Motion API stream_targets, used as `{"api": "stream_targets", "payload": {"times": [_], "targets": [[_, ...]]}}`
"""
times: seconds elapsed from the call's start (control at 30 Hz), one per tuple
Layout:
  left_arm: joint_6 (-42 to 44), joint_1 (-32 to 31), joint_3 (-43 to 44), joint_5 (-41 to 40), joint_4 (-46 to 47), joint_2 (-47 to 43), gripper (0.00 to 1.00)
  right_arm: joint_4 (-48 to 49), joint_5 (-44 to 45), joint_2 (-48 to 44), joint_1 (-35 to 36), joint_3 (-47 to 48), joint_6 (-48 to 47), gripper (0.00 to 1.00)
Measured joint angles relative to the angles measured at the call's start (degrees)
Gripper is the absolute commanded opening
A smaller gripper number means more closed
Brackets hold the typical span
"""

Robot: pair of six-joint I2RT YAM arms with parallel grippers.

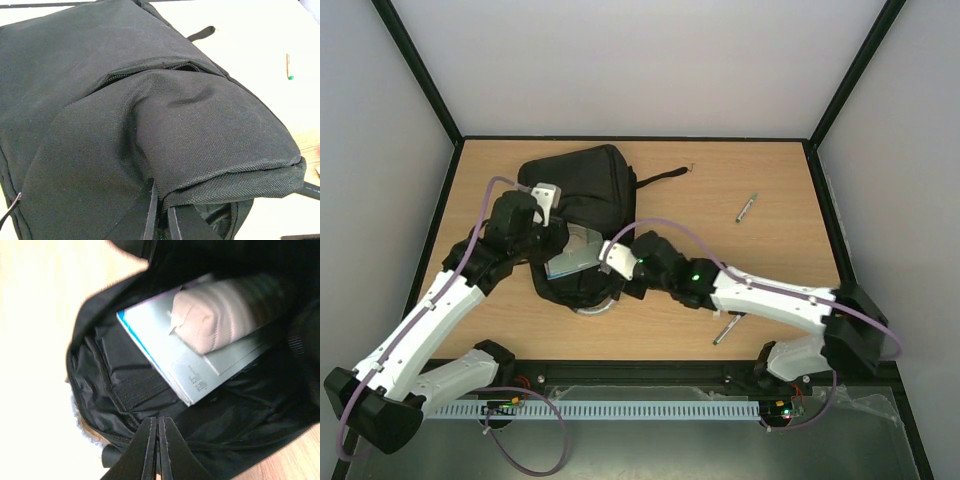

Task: Pack the student bag
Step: Place the stationery at the center of the board, then adjust the student bag at the center of the board.

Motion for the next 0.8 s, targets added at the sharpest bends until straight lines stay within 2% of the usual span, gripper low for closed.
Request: {"api": "stream_targets", "payload": {"times": [0.13, 0.17, 0.33, 0.47, 0.5, 0.6, 0.7, 0.8], "targets": [[0.0, -0.2, -0.6, 0.9, 1.3, 0.8, 0.02, -3.3, -7.2, -7.2, -4.7, 0.2, 4.9, 0.06], [-0.1, -0.2, -0.9, 1.3, 1.7, 1.1, 0.02, -4.2, -9.0, -8.2, -7.0, 0.2, 6.3, 0.11], [-1.4, -0.8, -3.6, 4.3, 4.8, 2.8, 0.03, -8.7, -14.6, -11.5, -20.3, 0.2, 12.1, 0.42], [-2.3, -1.7, -5.8, 7.5, 7.1, 4.9, 0.06, -9.3, -16.1, -14.8, -27.2, -1.0, 15.8, 0.74], [-2.5, -2.2, -6.3, 8.3, 7.9, 5.9, 0.06, -9.2, -16.1, -15.8, -28.5, -1.7, 16.8, 0.78], [-2.6, -4.1, -7.5, 9.8, 9.9, 9.0, 0.08, -9.0, -16.1, -17.7, -32.6, -3.4, 18.2, 0.86], [-2.6, -7.0, -7.7, 9.9, 11.5, 13.7, 0.11, -8.7, -17.0, -18.4, -35.2, -4.5, 18.8, 0.89], [-2.2, -9.7, -7.6, 8.9, 12.2, 17.9, 0.32, -8.7, -18.4, -18.6, -35.5, -5.6, 18.9, 0.9]]}}
